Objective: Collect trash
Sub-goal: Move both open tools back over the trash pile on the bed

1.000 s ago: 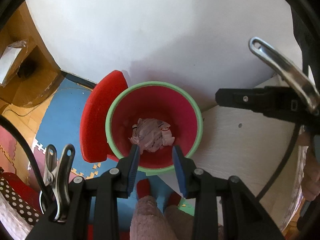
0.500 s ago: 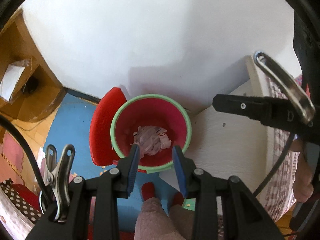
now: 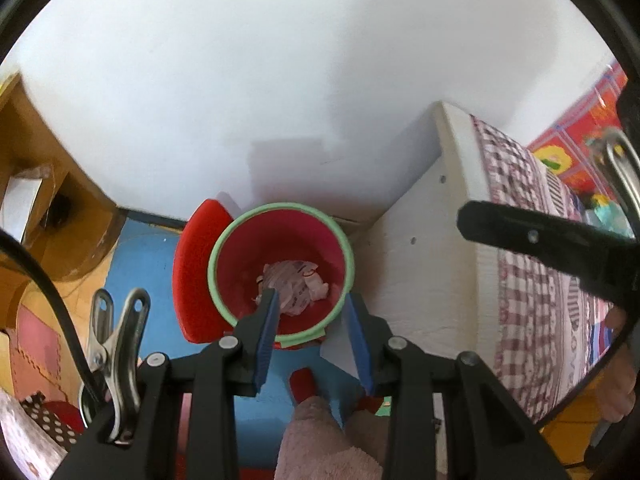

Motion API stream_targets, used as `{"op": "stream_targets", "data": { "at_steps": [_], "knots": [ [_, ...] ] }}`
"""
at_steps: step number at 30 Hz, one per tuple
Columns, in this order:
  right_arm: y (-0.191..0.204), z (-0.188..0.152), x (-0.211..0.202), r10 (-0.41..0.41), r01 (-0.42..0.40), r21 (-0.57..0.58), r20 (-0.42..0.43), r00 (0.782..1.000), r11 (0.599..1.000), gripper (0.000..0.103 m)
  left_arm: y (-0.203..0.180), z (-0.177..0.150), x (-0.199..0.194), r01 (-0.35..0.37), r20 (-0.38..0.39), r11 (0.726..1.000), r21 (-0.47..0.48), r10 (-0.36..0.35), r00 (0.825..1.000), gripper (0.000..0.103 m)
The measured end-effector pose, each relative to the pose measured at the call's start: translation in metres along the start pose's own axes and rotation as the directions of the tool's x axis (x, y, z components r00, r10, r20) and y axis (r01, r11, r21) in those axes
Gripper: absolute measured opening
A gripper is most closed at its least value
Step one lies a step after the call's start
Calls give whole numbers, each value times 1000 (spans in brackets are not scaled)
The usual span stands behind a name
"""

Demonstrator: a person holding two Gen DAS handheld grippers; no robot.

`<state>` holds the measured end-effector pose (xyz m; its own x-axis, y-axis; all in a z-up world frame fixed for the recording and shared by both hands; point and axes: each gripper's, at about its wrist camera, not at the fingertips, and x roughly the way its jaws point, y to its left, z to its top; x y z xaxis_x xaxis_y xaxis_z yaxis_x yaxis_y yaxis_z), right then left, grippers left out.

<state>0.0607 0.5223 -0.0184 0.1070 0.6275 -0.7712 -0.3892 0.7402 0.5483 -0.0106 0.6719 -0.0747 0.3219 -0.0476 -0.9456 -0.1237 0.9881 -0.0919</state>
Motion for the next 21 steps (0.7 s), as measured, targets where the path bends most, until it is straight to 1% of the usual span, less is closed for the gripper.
{"op": "stream_targets", "data": {
  "at_steps": [6,13,18,21],
  "knots": [
    [-19,-20,-38,-9,5,49,65,998,999,19,-31,2,-9,33,4,998,60,-33,999,35],
    [-49,-46,-83,-28,13,105,146,989,994,19,-74,4,-21,41,16,990,135,-43,999,35],
    [-76,-72,-119,-47,18,150,197,979,989,19,-111,3,-27,47,20,983,179,-51,998,35],
    [-91,-90,-137,-65,26,175,219,974,984,19,-132,1,-30,62,7,980,191,-65,998,35]
  ]
}}
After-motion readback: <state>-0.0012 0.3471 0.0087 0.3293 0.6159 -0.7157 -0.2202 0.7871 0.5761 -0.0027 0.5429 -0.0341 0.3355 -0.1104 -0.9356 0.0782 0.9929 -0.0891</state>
